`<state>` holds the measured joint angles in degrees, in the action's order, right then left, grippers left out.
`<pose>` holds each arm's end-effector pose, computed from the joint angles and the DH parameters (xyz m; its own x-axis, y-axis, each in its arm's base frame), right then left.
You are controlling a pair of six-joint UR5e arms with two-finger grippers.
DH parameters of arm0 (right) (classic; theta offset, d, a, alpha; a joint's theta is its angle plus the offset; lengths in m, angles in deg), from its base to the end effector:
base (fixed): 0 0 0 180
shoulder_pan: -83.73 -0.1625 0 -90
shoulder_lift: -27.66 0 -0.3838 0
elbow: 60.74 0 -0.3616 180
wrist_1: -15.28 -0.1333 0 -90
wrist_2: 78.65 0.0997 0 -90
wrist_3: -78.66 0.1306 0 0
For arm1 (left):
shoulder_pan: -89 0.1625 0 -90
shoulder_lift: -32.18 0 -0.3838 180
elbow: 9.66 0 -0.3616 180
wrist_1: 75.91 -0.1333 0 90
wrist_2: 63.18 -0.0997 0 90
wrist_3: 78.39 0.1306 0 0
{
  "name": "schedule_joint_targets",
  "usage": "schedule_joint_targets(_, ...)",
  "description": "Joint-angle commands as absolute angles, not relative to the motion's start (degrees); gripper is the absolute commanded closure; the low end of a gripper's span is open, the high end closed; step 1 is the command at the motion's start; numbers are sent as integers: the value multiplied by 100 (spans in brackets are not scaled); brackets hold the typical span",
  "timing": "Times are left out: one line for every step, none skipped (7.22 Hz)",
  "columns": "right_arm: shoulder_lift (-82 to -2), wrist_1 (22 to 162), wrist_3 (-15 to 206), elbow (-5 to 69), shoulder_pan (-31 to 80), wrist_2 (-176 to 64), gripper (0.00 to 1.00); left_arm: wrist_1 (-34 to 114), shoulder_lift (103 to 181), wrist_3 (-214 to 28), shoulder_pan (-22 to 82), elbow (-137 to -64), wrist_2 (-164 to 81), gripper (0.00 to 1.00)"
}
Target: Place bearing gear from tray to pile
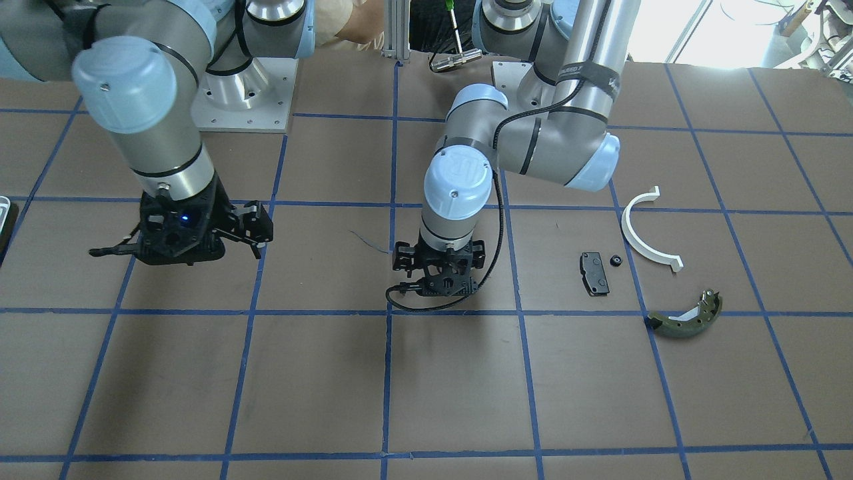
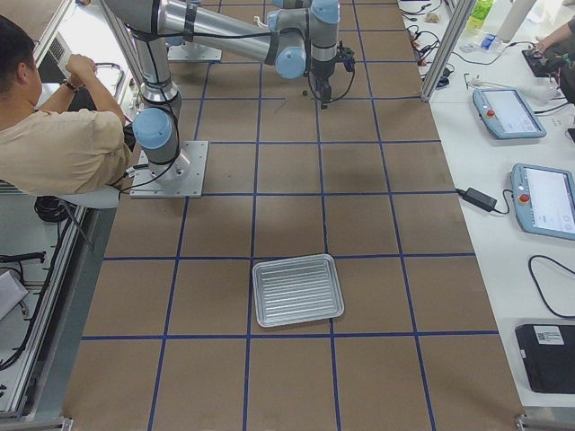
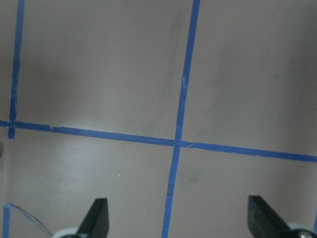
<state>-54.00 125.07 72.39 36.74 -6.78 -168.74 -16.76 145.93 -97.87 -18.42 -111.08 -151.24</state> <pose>0.1376 -0.5109 0.3203 -0.9930 -0.1177 0.0091 -0.1180 0.9906 -0.0686 -0.2930 -0.4738 0.1678 -0.9993 -0.0375 0.0067 -0.0368 0.9959 0.0823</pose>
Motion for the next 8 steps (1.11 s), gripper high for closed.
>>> schedule_joint_targets(-5364, 11142, 7590, 2413, -557, -16551, 0, -2385, 14986, -10385, -2339, -11091, -15159, 0)
schedule_joint_targets(-5346, 10856, 8228, 2120, -626, -16539, 0, -2414, 15057, -10361, -2367, -11117, -15177, 3)
schedule_joint_targets(-5451, 10662, 8470, 2126, -705, -16574, 0, -2423, 15162, -10352, -2368, -11074, -15177, 4)
schedule_joint_targets(-5713, 10486, 8498, 2326, -854, -16653, 0, -2423, 15171, -10265, -2368, -11056, -15186, 38)
schedule_joint_targets(-5881, 10589, 8490, 2633, -882, -16662, 0, -2414, 15163, -10151, -2368, -11047, -15247, 74)
schedule_joint_targets(-5952, 10703, 8490, 2853, -882, -16662, 0, -2423, 15137, -10150, -2368, -11038, -15265, 100)
schedule_joint_targets(-5970, 11026, 8655, 2934, -882, -16688, 0, -2432, 15119, -10141, -2368, -11029, -15265, 100)
schedule_joint_targets(-5970, 11021, 8657, 2952, -882, -16689, 0, -2519, 15119, -10141, -2359, -11038, -15265, 100)
